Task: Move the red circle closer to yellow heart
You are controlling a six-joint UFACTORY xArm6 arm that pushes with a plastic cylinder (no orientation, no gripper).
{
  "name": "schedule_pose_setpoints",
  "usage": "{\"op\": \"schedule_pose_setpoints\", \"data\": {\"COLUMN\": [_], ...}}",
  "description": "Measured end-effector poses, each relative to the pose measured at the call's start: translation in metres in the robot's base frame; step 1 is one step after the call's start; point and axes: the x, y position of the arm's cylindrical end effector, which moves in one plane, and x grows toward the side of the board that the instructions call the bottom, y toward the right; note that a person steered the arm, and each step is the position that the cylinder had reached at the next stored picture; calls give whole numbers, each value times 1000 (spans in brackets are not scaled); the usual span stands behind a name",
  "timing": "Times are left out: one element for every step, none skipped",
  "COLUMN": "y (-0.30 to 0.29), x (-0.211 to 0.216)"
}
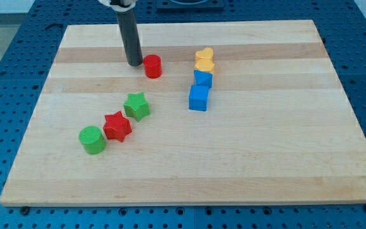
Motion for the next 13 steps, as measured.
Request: {"op": "schedule_pose_setpoints", "data": {"y": [0, 7, 24, 40, 54, 40, 2, -9, 6, 39, 66, 83, 78], "x": [33, 41, 34, 19, 17, 19, 13, -6, -16, -16, -16, -16, -16]}}
